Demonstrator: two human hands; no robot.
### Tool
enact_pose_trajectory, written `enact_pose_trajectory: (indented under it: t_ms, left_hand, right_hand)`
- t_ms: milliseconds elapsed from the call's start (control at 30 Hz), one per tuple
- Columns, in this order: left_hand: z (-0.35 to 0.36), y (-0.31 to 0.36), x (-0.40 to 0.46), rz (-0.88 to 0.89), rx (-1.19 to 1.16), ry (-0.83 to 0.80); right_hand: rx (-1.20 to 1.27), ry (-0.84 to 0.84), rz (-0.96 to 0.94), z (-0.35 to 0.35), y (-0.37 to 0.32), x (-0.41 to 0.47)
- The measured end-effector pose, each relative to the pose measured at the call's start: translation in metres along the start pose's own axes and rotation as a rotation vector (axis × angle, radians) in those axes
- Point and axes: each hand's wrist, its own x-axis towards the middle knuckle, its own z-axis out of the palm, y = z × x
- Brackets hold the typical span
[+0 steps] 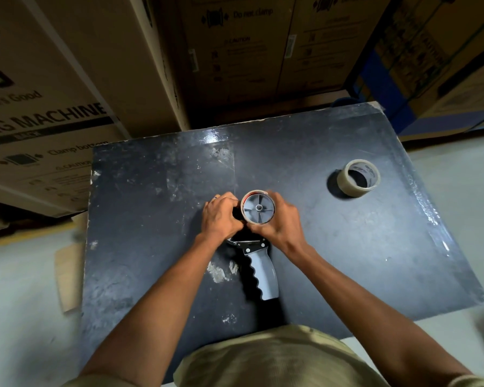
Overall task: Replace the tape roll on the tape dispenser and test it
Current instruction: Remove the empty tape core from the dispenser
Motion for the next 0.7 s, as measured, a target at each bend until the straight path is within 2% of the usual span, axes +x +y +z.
enact_pose_trajectory:
  t_ms: [167,467,700]
  left_hand:
    - [-0.003,0.001,-0.003,-0.012,-0.022,0.002]
    - [-0.008,0.008,-0.002,-0.004,0.0,-0.049]
    - [-0.008,0.009,-0.002,-0.009,-0.007,-0.05]
  right_hand:
    - [-0.014,0.082,-0.049,0.005,-0.004,-0.006]
    - [-0.054,-0.036,-0.084,-0.016,0.001,0.011]
    - [-0.004,0.057,-0.117,-0.013,0.0,-0.004]
